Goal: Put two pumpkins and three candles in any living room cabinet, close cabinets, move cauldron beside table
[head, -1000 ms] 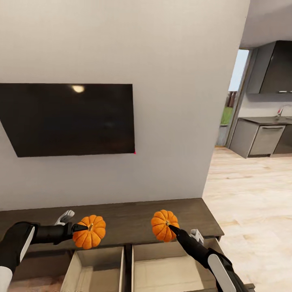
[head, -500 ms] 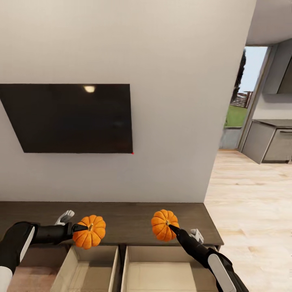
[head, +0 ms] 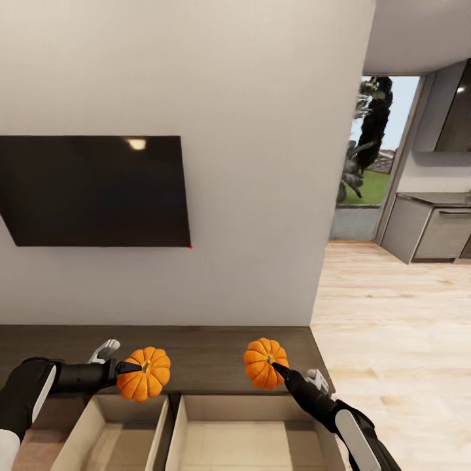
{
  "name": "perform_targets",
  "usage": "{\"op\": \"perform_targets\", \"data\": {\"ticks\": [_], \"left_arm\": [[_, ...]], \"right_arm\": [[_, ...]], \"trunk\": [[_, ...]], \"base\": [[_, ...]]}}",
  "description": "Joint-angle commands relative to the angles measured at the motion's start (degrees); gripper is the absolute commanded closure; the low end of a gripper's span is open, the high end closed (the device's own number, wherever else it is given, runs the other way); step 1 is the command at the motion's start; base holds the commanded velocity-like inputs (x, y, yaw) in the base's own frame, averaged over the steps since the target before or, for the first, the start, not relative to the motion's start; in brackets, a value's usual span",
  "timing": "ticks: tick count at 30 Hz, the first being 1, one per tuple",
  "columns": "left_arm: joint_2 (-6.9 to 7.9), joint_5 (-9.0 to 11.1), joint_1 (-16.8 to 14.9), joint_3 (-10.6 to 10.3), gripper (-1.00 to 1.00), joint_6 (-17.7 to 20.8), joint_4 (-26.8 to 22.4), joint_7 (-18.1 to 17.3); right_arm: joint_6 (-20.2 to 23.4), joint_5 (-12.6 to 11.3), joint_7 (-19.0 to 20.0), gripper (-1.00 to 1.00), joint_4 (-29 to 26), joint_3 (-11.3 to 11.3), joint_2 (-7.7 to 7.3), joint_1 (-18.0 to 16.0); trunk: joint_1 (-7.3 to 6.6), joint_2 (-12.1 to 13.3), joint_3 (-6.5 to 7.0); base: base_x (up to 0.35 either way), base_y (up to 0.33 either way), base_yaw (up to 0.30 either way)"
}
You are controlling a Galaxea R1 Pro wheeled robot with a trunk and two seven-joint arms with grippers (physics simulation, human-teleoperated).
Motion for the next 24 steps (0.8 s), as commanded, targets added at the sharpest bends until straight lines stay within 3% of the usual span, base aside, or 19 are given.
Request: {"op": "perform_targets", "data": {"ticks": [1, 7, 24], "left_arm": [[0.00, 0.34, -0.01, 0.01, 1.00, 0.16, -0.02, 0.05], [0.00, 0.35, -0.01, 0.01, 1.00, 0.16, -0.02, 0.05], [0.00, 0.37, -0.01, 0.04, 1.00, 0.20, -0.03, -0.01]], "right_arm": [[0.03, -0.30, 0.01, 1.00, -0.02, 0.00, 0.00, -0.01], [-0.02, -0.30, -0.04, 1.00, -0.01, -0.01, 0.05, -0.01], [-0.20, -0.14, -0.43, 1.00, 0.03, -0.08, 0.05, -0.01]], "trunk": [[0.00, 0.00, 0.01], [0.00, 0.00, 0.06], [0.00, 0.00, 0.14]], "base": [[0.037, -0.281, -0.014], [0.038, -0.154, -0.006], [-0.056, -0.006, -0.009]]}}
